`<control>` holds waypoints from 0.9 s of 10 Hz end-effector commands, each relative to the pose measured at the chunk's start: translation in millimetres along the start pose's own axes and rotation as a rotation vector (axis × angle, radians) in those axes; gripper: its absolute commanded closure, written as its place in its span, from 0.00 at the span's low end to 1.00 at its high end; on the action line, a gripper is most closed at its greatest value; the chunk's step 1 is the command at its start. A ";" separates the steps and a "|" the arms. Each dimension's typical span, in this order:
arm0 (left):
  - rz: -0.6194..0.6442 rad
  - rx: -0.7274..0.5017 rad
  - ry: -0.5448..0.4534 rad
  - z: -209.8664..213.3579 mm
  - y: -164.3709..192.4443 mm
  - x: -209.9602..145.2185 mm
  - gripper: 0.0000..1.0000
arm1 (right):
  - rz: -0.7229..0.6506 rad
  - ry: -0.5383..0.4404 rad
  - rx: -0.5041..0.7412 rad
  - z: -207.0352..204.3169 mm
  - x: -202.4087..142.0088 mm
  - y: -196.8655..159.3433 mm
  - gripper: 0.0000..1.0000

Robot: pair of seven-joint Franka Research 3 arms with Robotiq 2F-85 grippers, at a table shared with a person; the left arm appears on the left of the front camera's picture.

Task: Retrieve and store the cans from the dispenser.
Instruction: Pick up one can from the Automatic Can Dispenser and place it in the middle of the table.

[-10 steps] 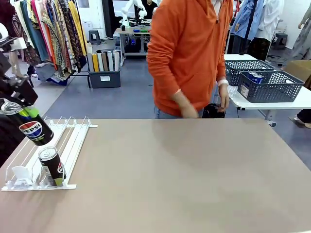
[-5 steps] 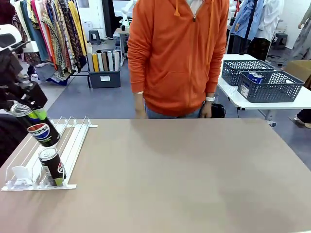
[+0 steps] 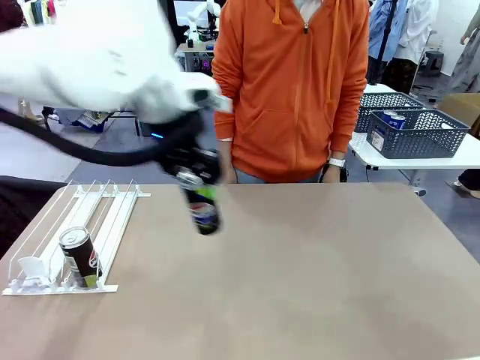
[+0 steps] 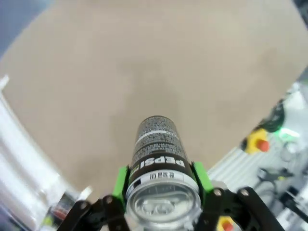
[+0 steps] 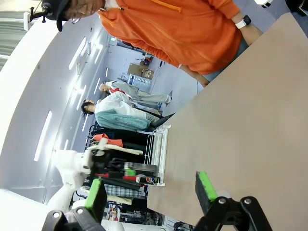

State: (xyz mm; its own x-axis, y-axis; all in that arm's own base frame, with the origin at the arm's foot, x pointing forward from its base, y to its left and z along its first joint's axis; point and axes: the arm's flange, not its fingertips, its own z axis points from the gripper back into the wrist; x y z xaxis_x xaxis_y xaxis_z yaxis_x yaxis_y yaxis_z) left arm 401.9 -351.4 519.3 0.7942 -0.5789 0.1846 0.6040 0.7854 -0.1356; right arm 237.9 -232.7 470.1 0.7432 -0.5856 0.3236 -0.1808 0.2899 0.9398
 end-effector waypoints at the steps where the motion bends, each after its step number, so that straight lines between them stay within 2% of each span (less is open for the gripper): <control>1: -0.096 0.084 0.043 -50.9 -25.2 88.2 1.00 | 0.026 -0.017 0.024 -1.4 3.8 1.5 0.00; 2: -0.153 0.076 0.055 -86.0 -42.8 106.8 1.00 | 0.026 -0.017 0.024 -1.4 3.8 1.5 0.00; 4: -0.192 0.103 0.122 -126.6 -52.1 114.2 1.00 | 0.026 -0.017 0.024 -1.4 3.8 1.5 0.00; 9: -0.168 0.121 0.160 -132.2 -48.7 112.9 1.00 | 0.026 -0.017 0.024 -1.4 3.8 1.5 0.00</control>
State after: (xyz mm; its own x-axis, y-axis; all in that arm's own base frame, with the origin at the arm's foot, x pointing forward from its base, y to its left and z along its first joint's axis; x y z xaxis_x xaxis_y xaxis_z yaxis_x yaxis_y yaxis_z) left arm 474.6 -483.2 410.9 0.6775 -0.7346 0.0369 0.7355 0.6773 -0.0190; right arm 237.8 -232.8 470.0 0.7431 -0.5859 0.3234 -0.1805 0.2898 0.9399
